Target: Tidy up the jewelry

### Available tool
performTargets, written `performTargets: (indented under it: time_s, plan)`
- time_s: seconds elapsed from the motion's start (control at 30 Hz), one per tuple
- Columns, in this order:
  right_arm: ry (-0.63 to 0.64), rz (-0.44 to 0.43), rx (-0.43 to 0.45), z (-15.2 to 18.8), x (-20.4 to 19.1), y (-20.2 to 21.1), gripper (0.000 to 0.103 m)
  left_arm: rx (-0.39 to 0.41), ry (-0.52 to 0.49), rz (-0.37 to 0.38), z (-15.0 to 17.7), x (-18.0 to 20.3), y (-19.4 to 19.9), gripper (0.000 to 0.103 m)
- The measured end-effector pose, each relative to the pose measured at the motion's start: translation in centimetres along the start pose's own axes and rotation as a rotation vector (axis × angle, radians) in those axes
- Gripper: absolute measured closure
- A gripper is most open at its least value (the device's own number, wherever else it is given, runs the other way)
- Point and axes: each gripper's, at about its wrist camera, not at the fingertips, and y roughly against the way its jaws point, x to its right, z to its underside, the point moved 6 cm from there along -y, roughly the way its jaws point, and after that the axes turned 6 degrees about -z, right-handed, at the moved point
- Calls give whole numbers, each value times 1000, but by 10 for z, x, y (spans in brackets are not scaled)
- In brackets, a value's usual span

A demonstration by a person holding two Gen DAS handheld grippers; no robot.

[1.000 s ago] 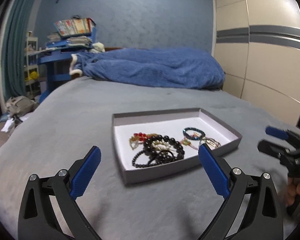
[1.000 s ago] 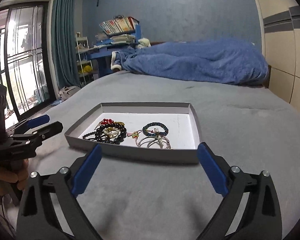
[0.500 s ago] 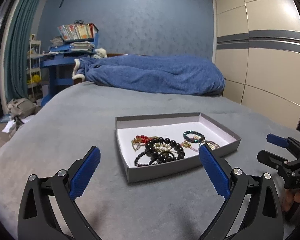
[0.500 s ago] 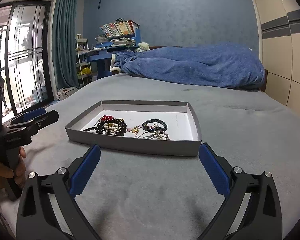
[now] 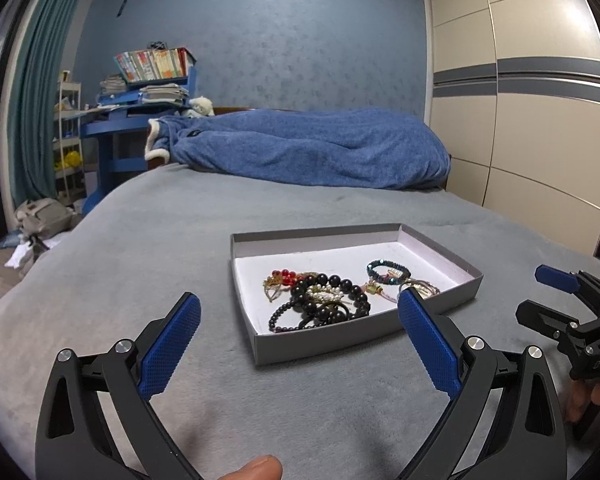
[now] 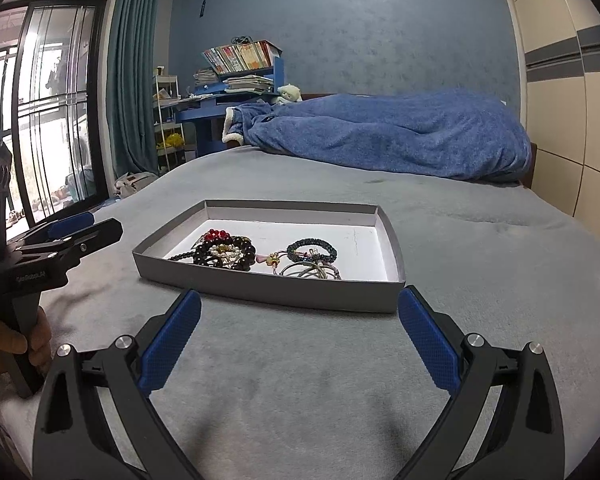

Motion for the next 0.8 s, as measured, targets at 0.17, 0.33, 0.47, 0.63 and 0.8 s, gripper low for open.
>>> performTargets:
  time_s: [0.17,0.33,0.47,0.63,0.8]
  plan:
    - [-1,0,1,0,1,0,6,2,-4,-5,0,0,1,5]
    - [-2,-1,1,0,1,0,6,7,-7,-4,2,0,1,5]
    - [-1,-1,0,0,1,-1,6,7,-7,-3,2,0,1,5]
    - [0,0,-3,-1,1,0,6,7,-7,-3,2,0,0,5]
    - [0,0,-3,-1,1,0,6,8,-9,-3,2,0,1,5]
